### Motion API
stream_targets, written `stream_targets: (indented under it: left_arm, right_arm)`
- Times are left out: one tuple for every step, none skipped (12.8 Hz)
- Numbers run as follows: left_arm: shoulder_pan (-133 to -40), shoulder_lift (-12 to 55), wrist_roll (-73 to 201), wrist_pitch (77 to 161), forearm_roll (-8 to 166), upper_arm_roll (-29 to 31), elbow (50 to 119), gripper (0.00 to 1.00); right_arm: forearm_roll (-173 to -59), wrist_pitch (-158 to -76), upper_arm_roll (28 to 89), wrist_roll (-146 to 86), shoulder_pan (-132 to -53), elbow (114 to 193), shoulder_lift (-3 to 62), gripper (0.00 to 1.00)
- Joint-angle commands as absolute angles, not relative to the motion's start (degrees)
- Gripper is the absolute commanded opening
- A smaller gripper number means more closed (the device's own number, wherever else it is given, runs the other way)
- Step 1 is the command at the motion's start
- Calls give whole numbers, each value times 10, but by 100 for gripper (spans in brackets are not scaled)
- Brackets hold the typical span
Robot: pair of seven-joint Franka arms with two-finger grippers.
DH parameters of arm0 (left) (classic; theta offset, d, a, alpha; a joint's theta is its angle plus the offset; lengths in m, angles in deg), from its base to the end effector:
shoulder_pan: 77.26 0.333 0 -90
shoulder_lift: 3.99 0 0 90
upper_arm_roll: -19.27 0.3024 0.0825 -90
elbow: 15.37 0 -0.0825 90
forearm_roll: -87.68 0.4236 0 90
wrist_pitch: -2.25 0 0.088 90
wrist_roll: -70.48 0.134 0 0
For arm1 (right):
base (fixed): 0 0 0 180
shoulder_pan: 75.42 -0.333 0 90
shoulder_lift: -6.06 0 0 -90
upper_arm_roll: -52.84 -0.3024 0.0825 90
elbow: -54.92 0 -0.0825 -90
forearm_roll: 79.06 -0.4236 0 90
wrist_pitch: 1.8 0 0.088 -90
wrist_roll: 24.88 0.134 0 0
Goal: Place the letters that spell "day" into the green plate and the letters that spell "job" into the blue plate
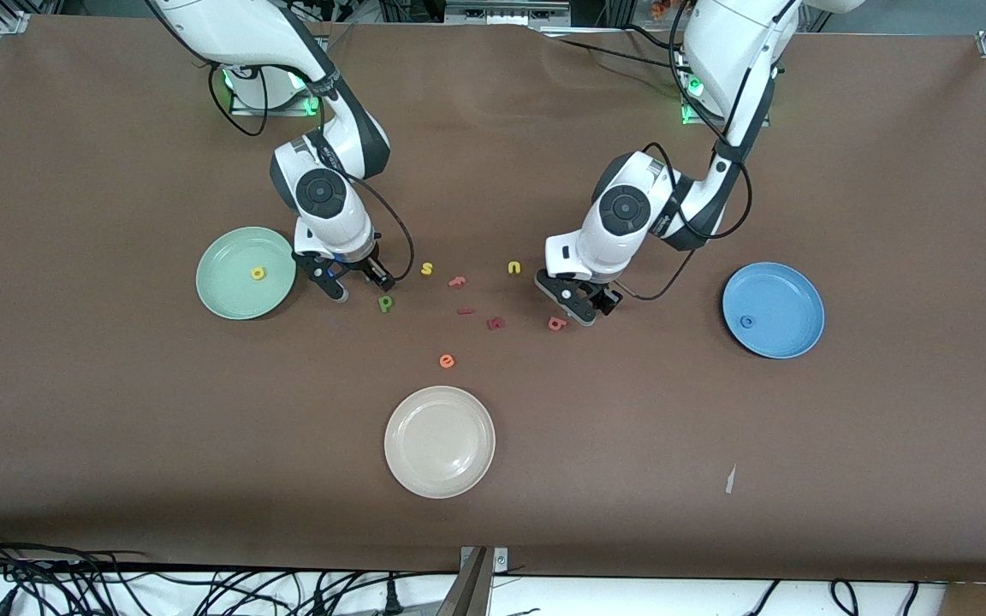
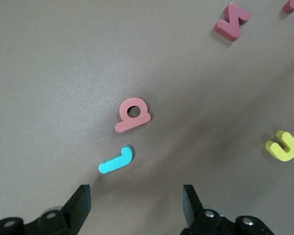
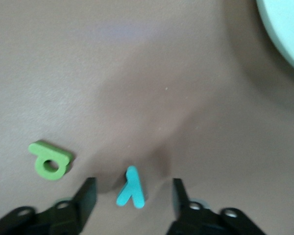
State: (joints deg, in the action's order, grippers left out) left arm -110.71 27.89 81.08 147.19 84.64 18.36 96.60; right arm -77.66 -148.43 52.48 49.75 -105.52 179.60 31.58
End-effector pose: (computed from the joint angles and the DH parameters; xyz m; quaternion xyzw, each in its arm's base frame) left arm 0.5254 -0.3598 0.1206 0.9323 -0.3611 0.0052 0.0212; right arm 0.4880 0.2873 0.1046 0.9299 -0.3664 -0.0149 0.0278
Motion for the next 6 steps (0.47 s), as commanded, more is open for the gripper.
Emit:
stream_targets:
  left_arm:
    - [-1111,294,816,1483,869,191,952,84]
    - [-1111,298,816,1488,870,191,952,84]
    - [-1111,301,816,1490,869,191,951,84]
    - [-1111,305,816,1490,870,191,945,84]
    - [-1113,307,818,1490,876,191,943,84]
    - [-1114,309,818,1490,877,191,943,84]
  right_arm:
    - [-767,-1480,528,488,-1057,1795,318,19]
    - [-766,-1480,528,485,-1057,1793,318,5]
    - [-767,-1478,528,482,-1057,1789,317,1]
    - [-767,-1466,528,481,-1057,1783,315,1]
    - [-767,-1446,528,477,-1057,1773,313,1]
    - [-767,-1413,528,466,-1056,1755,313,1]
